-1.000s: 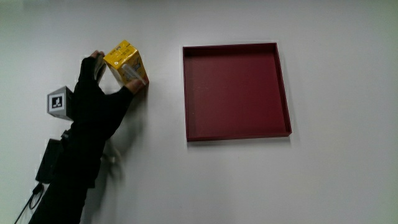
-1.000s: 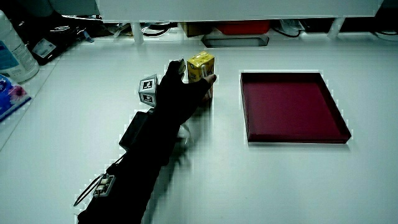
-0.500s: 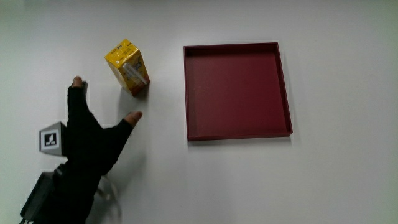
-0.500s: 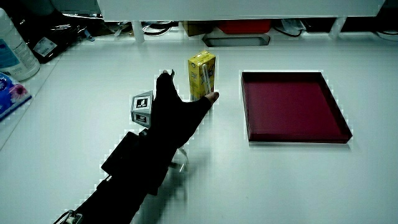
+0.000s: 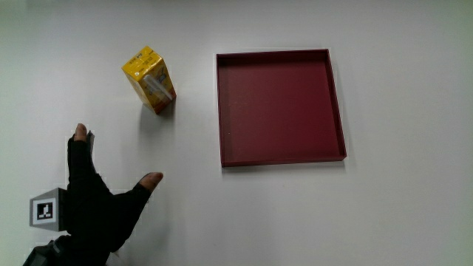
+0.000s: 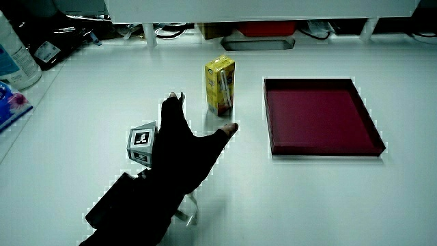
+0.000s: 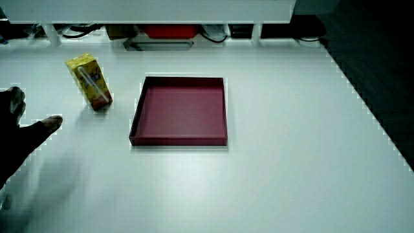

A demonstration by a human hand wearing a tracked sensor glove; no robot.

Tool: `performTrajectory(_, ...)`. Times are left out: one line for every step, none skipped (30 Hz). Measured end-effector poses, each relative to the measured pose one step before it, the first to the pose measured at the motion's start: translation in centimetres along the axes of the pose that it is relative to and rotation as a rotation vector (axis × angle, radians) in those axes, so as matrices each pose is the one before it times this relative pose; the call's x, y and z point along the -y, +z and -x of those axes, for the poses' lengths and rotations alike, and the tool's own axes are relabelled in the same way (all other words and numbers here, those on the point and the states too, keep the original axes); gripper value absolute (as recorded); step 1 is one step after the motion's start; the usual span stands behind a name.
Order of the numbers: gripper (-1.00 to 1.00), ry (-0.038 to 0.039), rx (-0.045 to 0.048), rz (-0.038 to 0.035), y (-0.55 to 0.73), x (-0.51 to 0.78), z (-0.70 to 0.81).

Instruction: Place ice redtea

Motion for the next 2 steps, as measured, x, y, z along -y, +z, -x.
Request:
performTrajectory(-1.00,0.00012,-0.00983,0.00155,0.026,0.113,-0.036)
performTrajectory(-1.00,0.00673,0.00022,-0.00200,0.050,0.061,0.015)
